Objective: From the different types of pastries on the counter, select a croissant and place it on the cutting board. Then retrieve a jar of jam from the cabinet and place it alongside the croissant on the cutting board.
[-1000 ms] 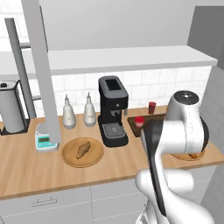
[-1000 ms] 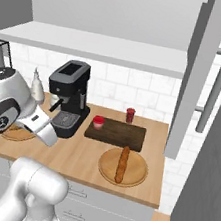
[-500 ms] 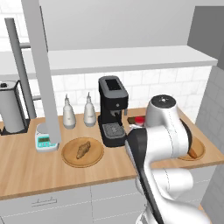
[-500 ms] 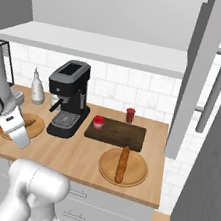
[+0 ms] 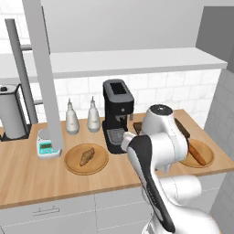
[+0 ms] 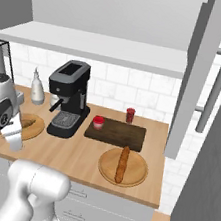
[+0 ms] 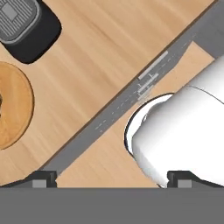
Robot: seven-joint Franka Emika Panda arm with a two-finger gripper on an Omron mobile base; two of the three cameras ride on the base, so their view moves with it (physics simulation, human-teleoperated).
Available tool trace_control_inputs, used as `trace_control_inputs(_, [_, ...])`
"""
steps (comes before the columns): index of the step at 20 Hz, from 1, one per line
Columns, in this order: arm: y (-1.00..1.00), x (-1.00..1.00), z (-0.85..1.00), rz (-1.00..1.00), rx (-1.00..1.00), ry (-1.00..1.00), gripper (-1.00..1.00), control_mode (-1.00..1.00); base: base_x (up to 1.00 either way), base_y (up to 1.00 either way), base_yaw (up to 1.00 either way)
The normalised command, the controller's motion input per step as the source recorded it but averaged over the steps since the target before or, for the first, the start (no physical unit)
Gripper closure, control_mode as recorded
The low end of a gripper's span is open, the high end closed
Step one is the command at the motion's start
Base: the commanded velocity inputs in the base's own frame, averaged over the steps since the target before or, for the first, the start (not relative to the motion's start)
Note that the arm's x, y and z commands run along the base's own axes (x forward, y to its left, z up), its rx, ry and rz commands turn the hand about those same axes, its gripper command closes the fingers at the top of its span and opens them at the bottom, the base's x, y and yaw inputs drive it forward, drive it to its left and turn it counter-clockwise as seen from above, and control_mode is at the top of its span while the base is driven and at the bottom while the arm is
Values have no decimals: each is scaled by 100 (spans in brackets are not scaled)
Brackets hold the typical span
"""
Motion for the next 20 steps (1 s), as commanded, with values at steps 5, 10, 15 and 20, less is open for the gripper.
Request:
trace_control_inputs(5, [97,63,-14,0,-2,-1,-100,-100,0,0,0])
trace_control_inputs(10, [31,94,-35,-1,0,-6,-100,-100,0,0,0])
trace_control_inputs(15, [12,78,-25,-8,0,-9,-100,-100,0,0,0])
trace_control_inputs(20, [57,84,-30,-3,9,-1,-100,-100,0,0,0])
